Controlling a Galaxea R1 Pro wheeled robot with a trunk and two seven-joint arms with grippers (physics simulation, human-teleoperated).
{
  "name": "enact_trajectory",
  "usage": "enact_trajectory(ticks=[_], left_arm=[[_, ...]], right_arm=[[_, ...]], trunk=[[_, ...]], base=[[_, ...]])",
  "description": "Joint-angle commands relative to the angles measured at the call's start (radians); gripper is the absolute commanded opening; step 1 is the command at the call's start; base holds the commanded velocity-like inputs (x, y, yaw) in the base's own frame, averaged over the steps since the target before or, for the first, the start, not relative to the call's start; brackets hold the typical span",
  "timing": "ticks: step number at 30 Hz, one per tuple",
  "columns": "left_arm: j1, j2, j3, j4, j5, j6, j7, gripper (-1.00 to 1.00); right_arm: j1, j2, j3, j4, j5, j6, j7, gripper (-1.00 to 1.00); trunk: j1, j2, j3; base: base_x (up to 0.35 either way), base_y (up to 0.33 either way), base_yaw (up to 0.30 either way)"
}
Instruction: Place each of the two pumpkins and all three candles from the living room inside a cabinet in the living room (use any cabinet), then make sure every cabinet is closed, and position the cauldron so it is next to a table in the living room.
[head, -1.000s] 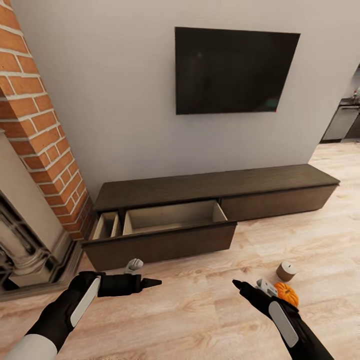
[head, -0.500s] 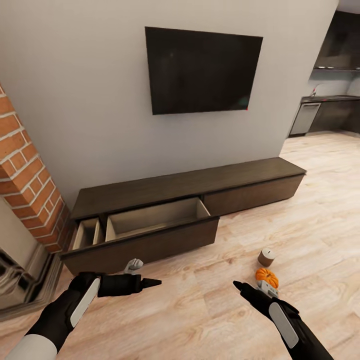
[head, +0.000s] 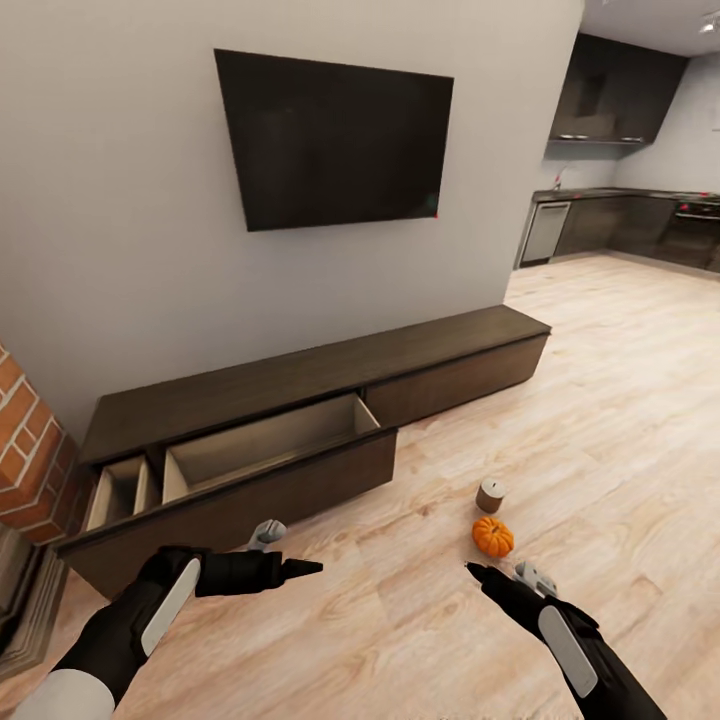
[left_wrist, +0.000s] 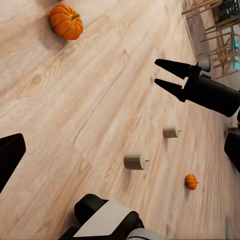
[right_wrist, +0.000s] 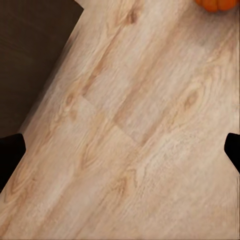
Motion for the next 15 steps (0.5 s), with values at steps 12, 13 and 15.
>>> enact_trajectory(ticks=[12,13,15], left_arm=[[0.000,0.001,-0.002,0.000,0.004,0.005,0.001,1.00],[0.000,0.001,-0.002,0.000,0.004,0.005,0.002,1.00],[0.000,0.001,-0.002,0.000,0.004,0.005,0.002,1.00]], right_arm=[[-0.001,0.000,-0.004,0.006,-0.002,0.006,0.002,1.00],[-0.001,0.000,-0.004,0.006,-0.002,0.006,0.002,1.00],[-0.001,0.000,-0.004,0.007,-0.002,0.006,0.001,1.00]], trunk=[[0.000,0.000,-0.001],[0.000,0.000,-0.001],[0.000,0.000,-0.001]], base=[[0.000,0.000,-0.294],[0.000,0.000,-0.294],[0.000,0.000,-0.294]])
